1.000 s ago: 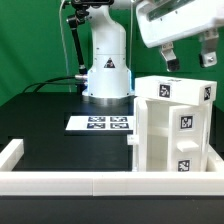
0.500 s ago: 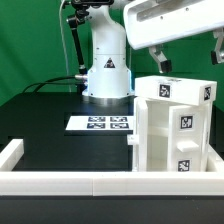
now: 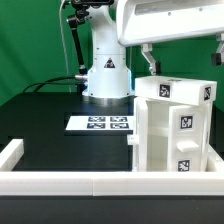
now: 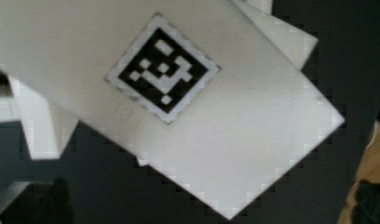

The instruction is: Assemble cabinet

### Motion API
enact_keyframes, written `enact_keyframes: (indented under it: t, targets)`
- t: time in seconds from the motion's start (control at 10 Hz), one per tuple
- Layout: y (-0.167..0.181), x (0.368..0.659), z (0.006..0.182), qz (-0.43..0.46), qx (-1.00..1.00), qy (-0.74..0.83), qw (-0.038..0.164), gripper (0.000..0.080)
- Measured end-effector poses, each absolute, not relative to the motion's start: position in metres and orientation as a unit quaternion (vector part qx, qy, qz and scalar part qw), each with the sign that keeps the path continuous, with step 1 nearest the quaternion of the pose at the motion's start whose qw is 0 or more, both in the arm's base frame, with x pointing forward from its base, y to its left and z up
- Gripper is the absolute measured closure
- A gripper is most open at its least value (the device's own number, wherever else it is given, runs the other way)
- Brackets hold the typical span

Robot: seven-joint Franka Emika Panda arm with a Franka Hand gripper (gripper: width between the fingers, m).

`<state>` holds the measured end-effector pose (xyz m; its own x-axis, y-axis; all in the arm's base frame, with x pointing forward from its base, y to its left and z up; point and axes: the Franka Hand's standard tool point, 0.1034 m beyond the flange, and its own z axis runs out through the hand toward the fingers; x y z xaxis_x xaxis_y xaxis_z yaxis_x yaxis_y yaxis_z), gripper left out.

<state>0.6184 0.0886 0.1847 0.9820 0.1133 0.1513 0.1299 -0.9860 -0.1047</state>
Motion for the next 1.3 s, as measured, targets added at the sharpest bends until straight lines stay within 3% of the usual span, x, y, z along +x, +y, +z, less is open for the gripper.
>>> enact_keyframes:
  t: [0.8, 1.3]
  targets:
    - [0.092, 0.599, 0.169, -0.043, -0.937, -0.344, 0.037, 0.0002]
    - [0.087, 0.590, 0.151, -0.038, -0.938, -0.343, 0.035, 0.0002]
